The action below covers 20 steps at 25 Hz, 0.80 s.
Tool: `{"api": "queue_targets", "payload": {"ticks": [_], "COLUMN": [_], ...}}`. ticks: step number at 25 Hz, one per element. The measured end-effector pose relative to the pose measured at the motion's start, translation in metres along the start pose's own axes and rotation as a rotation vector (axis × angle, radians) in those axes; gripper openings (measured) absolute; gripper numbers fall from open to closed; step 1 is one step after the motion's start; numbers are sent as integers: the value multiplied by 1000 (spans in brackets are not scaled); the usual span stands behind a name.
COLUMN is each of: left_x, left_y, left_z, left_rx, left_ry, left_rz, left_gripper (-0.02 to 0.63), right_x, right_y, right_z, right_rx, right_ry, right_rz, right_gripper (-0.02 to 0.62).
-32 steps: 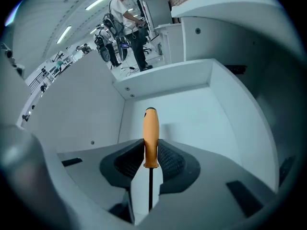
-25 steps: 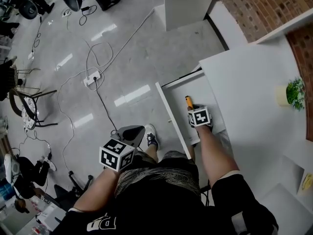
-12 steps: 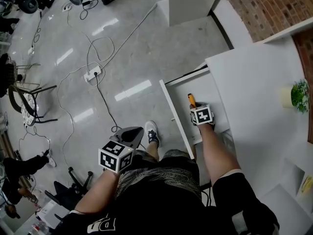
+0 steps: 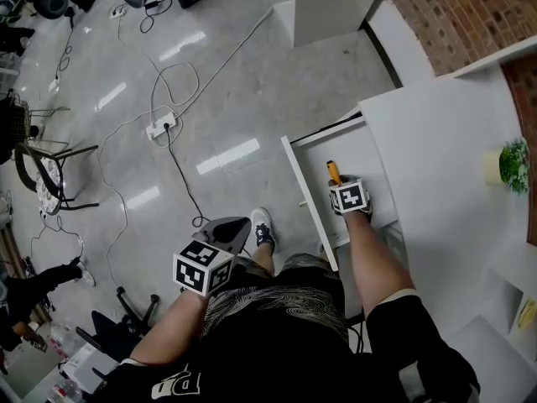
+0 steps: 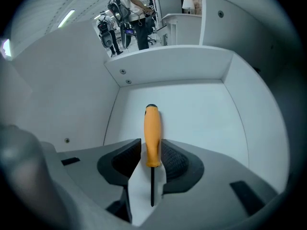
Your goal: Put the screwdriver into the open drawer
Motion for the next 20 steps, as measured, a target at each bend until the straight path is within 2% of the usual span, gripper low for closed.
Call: {"api": "queue_targets", "payload": {"ticks": [6, 11, 14, 20], "left_x": [9, 24, 32, 64], "left_y": [8, 18, 27, 51], "left_z": [1, 8, 14, 37], "left_rx": [-15, -53, -79, -161], "left_ry": [-36, -81, -115, -224], "left_rz": [35, 75, 97, 172], "left_gripper": [18, 18, 18, 18], "right_x": [0, 3, 4, 4], "right_y": [21, 57, 87, 171], "right_z": [0, 3, 1, -17], "right_rx": [-32, -65, -82, -105], "right_ry": [-11, -57, -111, -208], "right_rz": [10, 59, 121, 313], "right_gripper": [133, 123, 113, 47]}}
Point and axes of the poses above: the fingertips, and each gripper's own axes: y backward along the fingers, z to its right, x out of its top, the point moved 7 cm from there along y, backward along the fingers, and after that the axes turned 10 degrees about -x, right-handed, at the moved point
